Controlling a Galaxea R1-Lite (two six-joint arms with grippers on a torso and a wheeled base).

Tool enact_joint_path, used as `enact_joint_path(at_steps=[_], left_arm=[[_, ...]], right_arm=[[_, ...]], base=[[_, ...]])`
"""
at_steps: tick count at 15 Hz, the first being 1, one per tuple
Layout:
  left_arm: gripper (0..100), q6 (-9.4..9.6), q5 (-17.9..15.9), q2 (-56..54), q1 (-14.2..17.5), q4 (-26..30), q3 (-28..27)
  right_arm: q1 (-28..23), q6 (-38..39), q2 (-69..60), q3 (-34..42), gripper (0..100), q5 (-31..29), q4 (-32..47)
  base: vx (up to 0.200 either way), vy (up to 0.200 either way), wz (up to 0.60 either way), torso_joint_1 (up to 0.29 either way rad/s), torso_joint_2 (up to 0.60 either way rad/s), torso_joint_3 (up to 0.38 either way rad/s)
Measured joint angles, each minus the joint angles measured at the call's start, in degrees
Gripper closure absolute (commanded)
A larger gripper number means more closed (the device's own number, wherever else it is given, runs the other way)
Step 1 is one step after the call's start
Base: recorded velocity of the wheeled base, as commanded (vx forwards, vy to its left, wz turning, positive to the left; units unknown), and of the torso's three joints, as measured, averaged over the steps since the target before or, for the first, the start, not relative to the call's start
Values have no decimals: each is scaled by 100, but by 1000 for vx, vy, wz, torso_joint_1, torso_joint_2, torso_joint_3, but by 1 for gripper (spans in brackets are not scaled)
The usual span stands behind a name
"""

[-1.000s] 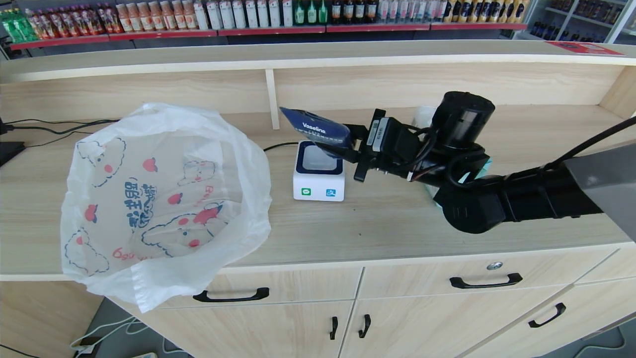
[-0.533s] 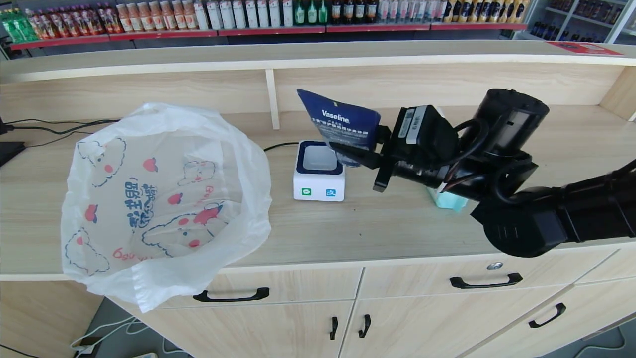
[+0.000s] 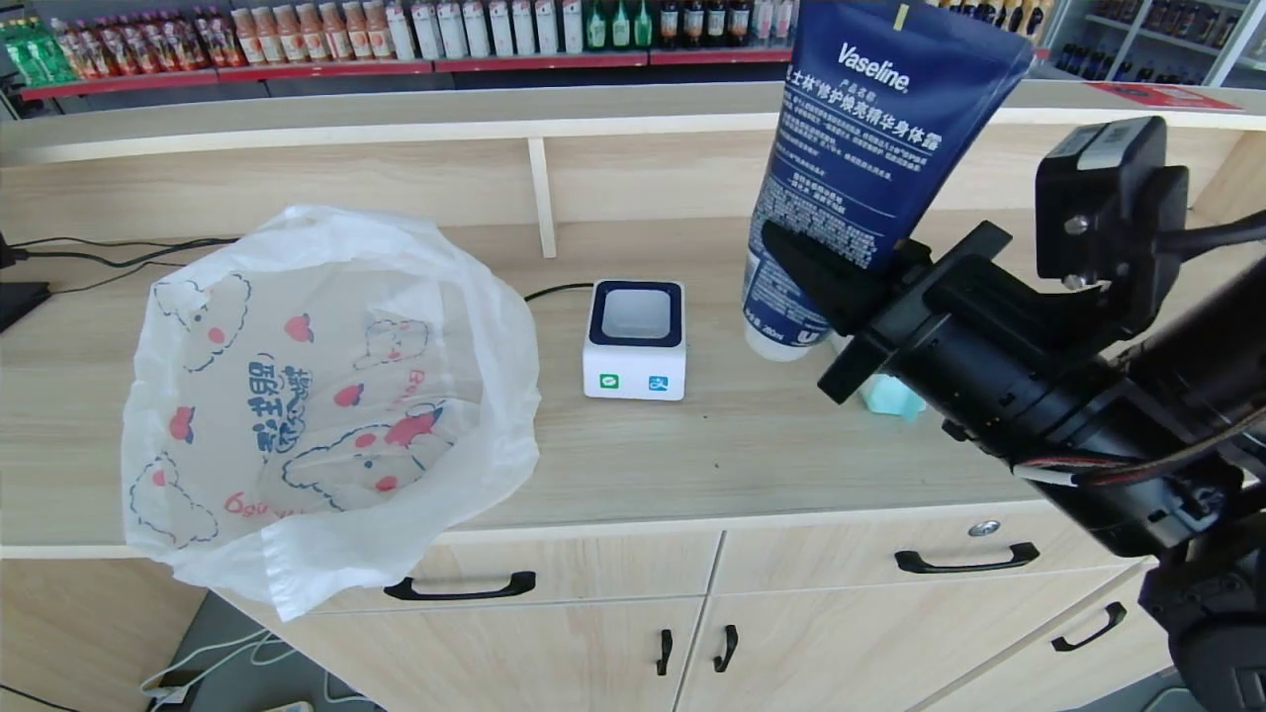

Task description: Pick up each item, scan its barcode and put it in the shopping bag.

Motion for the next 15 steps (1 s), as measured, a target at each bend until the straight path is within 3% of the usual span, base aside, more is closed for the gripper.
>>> enact_joint_path(at_steps=[5,9,15], left_arm=[[100,10,0,0,0,2,0],[100,11,0,0,0,0,0],[100,11,2,0,0,2,0]], right_arm=[[110,318,-668,884,100,-1014,-441],[-433,685,-824,1360,100,-1217,-605],[-571,764,-891,1576,100,-1239,-684]], base=[[0,0,0,0,0,0],[0,0,0,0,0,0],[0,0,0,0,0,0]])
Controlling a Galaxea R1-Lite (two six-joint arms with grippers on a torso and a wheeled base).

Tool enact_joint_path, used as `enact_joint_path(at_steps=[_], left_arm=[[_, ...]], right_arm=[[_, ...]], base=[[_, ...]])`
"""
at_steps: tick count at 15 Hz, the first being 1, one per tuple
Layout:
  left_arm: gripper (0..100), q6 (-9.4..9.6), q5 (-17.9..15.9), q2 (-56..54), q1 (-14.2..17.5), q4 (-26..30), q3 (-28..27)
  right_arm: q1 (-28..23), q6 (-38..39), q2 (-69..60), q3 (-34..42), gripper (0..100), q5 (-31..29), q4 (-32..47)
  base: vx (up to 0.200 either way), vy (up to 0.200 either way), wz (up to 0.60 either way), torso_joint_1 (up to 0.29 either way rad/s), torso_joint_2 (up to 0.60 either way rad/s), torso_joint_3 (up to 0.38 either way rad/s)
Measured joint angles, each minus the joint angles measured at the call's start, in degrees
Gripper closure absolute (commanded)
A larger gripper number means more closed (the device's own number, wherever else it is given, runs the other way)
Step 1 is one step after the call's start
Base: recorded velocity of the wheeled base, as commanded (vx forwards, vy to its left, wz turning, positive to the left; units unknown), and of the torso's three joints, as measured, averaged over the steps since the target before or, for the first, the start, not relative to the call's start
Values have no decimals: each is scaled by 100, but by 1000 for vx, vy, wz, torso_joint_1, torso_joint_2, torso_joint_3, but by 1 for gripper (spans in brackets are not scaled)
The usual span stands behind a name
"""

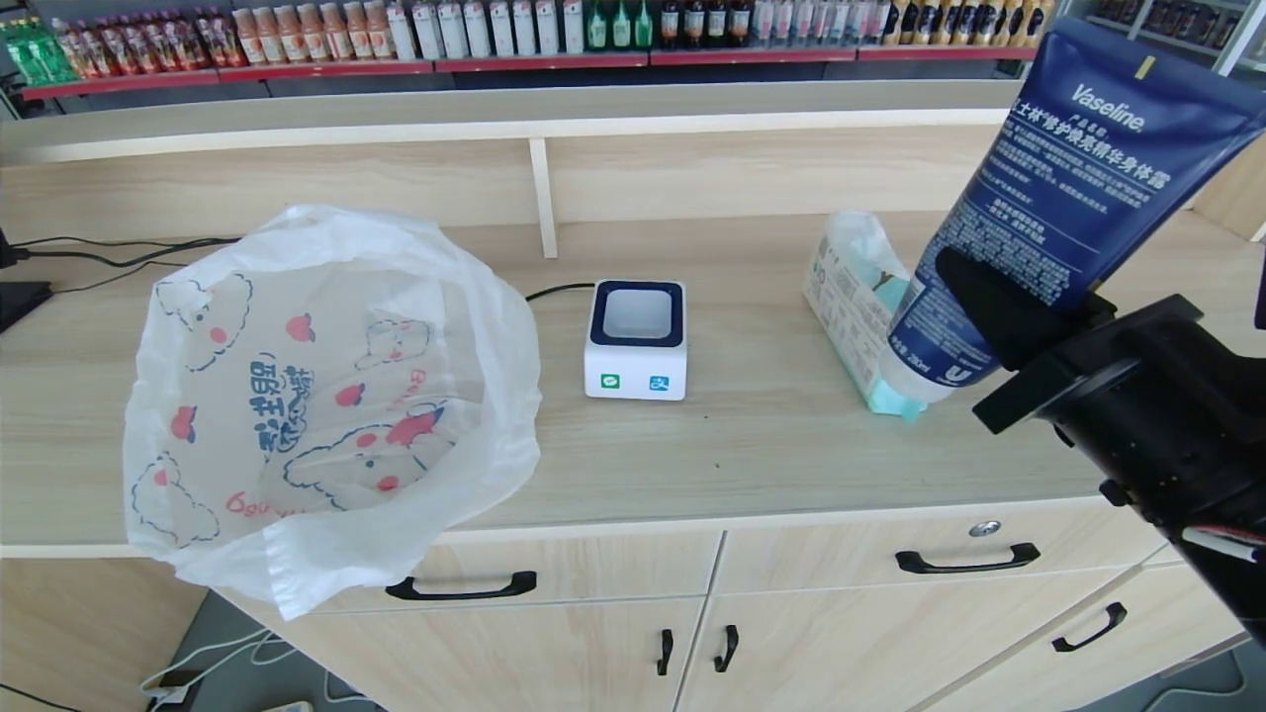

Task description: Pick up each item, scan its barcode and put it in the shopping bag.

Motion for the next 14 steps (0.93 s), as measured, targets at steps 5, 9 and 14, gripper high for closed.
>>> enact_joint_path(at_steps=[5,9,14], left_arm=[[100,-1,-2,0,0,-2,0],[100,0,0,0,2,-2,0],[100,-15,2,0,7,0,0]], right_arm=[[-196,-11,-22,80,100,-34,-9],[-315,-15,-40,138,100,-33,-34],[-395,-13,-29,182,100,-37,-11]], base=[[-200,0,0,5,4,0],[-100,0,0,-5,0,6],[0,80,0,9,3,0]])
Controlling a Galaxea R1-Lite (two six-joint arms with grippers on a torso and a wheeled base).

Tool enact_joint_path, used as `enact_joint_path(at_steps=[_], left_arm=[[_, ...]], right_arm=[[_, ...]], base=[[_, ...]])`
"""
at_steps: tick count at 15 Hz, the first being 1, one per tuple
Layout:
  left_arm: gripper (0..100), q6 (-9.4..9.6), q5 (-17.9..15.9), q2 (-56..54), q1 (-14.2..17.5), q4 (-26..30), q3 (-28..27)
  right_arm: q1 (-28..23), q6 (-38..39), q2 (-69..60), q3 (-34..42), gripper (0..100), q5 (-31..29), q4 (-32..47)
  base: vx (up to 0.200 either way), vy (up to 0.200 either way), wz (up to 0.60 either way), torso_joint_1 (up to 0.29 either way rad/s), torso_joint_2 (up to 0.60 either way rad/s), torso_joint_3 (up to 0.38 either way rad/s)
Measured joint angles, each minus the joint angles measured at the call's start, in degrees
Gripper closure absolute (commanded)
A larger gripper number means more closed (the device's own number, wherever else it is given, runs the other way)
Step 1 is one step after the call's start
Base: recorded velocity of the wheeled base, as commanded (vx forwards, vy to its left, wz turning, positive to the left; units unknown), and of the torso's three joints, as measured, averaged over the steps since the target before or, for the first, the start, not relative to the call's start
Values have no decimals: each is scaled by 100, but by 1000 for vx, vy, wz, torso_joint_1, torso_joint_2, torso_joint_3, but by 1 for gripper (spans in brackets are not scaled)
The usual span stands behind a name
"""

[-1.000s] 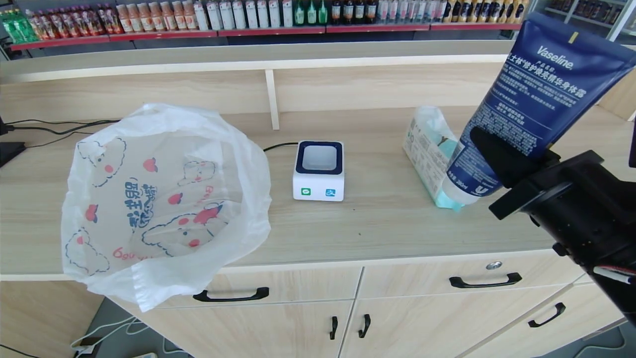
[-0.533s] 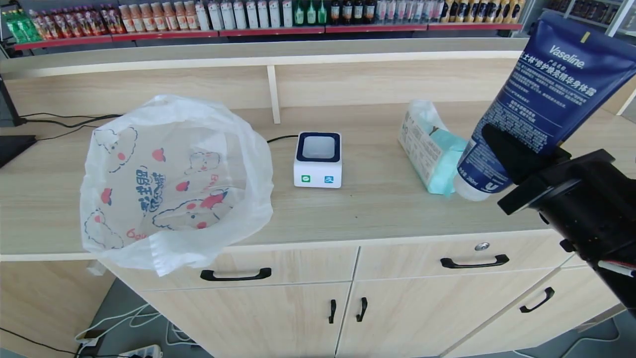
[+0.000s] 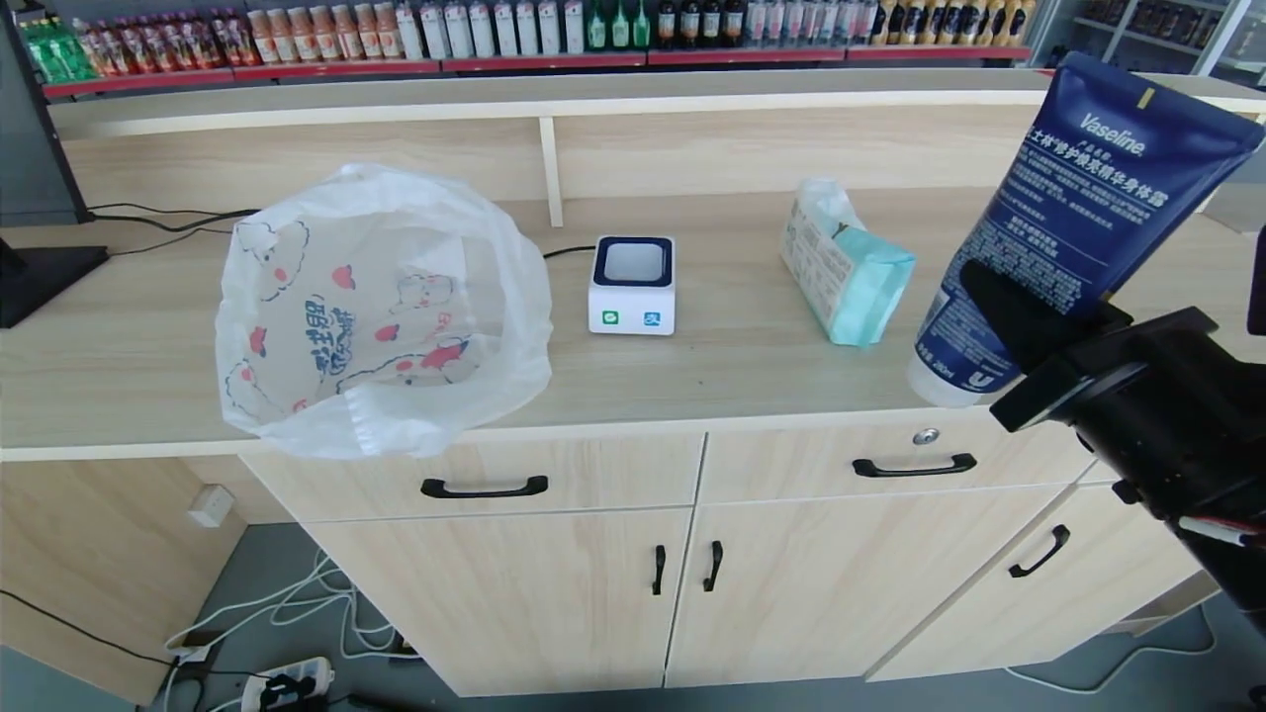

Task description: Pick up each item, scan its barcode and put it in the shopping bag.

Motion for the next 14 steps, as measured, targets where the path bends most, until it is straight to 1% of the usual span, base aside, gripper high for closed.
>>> enact_joint_path(at_steps=[3,8,11,14], left_arm=[[100,-2,0,0,4,-2,0],[100,-9,4,0,0,-2,0],[100,-5,0,0,0,0,0],[100,2,-2,0,-7,-4,0]], right_arm=[[-2,7,21,57,100,2,-72],[0,7,234,-146,100,13,-85],[4,10,256,-121,100,20,-79],[28,10,272,-132,100,30,-85]], base=[[0,200,0,6,2,2],[0,200,0,4,3,1],[0,200,0,2,-1,4],[0,0,0,0,0,0]])
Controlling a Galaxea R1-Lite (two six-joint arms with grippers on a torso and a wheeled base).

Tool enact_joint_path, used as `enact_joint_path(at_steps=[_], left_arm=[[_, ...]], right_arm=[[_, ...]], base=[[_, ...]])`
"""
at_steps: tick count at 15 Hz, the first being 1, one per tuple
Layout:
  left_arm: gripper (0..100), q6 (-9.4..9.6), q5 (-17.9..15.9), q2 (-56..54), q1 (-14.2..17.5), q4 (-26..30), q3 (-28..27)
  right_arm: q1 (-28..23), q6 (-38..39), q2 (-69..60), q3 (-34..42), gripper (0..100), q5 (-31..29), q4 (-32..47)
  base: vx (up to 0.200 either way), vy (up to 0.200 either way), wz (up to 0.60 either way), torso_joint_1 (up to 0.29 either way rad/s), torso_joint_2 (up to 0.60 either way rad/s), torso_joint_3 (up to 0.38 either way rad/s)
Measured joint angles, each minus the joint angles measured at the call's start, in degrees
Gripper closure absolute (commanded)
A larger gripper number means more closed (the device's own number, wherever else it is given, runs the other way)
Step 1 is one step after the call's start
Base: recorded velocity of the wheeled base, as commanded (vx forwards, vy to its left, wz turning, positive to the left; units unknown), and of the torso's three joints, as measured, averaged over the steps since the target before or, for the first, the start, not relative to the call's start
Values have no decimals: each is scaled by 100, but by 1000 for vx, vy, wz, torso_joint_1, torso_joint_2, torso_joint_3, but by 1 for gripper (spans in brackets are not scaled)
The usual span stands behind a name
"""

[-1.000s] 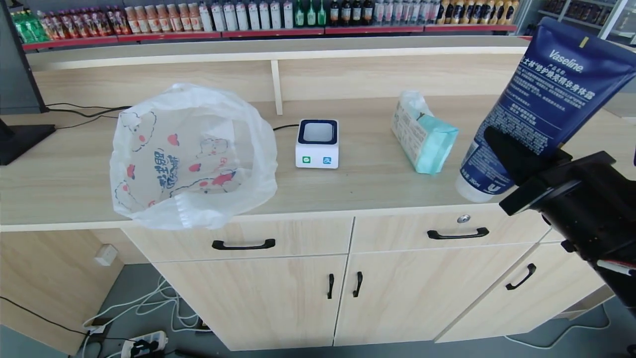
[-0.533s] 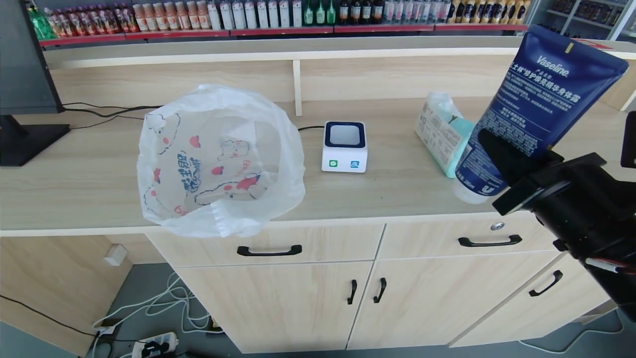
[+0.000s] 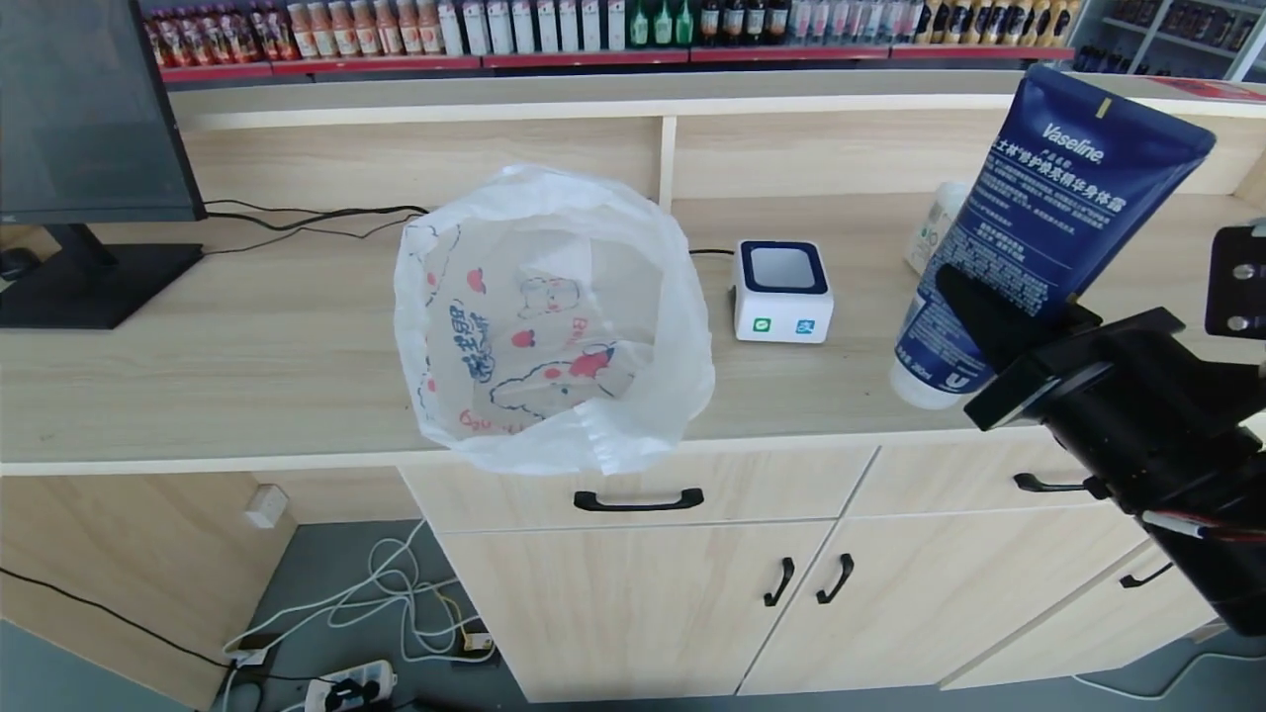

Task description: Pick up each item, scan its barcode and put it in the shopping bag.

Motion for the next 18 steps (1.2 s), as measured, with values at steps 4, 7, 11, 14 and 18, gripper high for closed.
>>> enact_joint_path(at_steps=[4,7,11,14,18], left_arm=[[100,1,-2,0,2,0,0],[100,1,0,0,0,1,0],[100,1,2,0,-2,4,0],[100,1,-2,0,0,6,0],[100,1,0,0,0,1,0]], right_arm=[[52,4,6,-28,100,-5,-33],[61,6,-44,-17,100,9,-6],[56,4,-199,-22,100,5,-13],[56,0,-324,-17,100,35,-13],[55,6,-254,-30,100,39,-41]], base=[[0,0,450,2,-1,5],[0,0,600,6,1,6],[0,0,600,2,-1,4],[0,0,400,2,5,3],[0,0,0,0,0,0]])
